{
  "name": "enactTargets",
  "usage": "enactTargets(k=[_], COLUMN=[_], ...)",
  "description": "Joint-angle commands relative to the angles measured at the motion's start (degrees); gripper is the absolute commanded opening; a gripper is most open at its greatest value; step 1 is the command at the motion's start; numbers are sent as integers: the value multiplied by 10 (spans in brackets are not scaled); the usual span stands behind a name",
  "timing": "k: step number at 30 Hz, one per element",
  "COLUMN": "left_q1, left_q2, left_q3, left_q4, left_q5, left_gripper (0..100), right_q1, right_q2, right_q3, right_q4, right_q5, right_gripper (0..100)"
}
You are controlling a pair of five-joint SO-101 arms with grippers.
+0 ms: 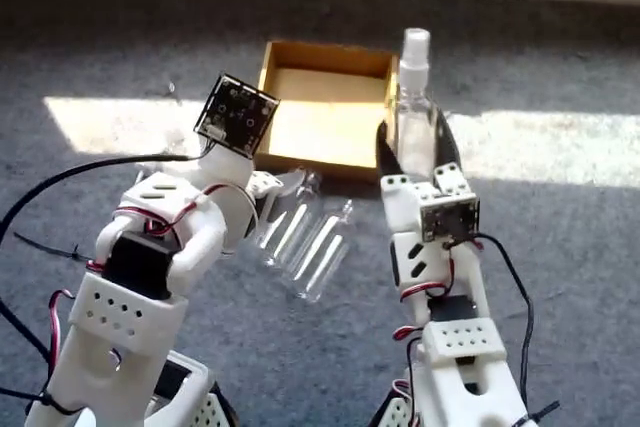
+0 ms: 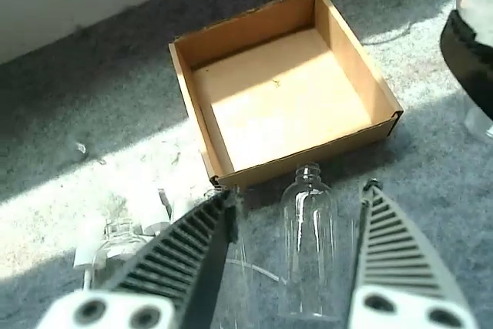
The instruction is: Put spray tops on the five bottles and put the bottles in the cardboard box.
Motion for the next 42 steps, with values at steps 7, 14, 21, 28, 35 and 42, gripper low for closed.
enactTargets(k=[7,14,21,28,35,42], left_q1=[-101,-153,-152,-151,-150,-153], left_q2=[-13,-13,-12,-8,-7,-7], left_q3=[147,211,214,214,215,215], left_q4=[-14,-94,-96,-96,-98,-97], left_q5=[-4,-4,-4,-4,-4,-6], left_gripper=[245,245,245,245,245,245], right_q1=[66,117,162,201,215,205], right_q2=[-21,-16,6,305,684,825], right_q3=[119,144,25,-193,-274,-274], right_q4=[-22,-115,-95,-139,-539,-655], right_q5=[1,-91,-79,-76,4,3], right_gripper=[5,5,5,5,5,5])
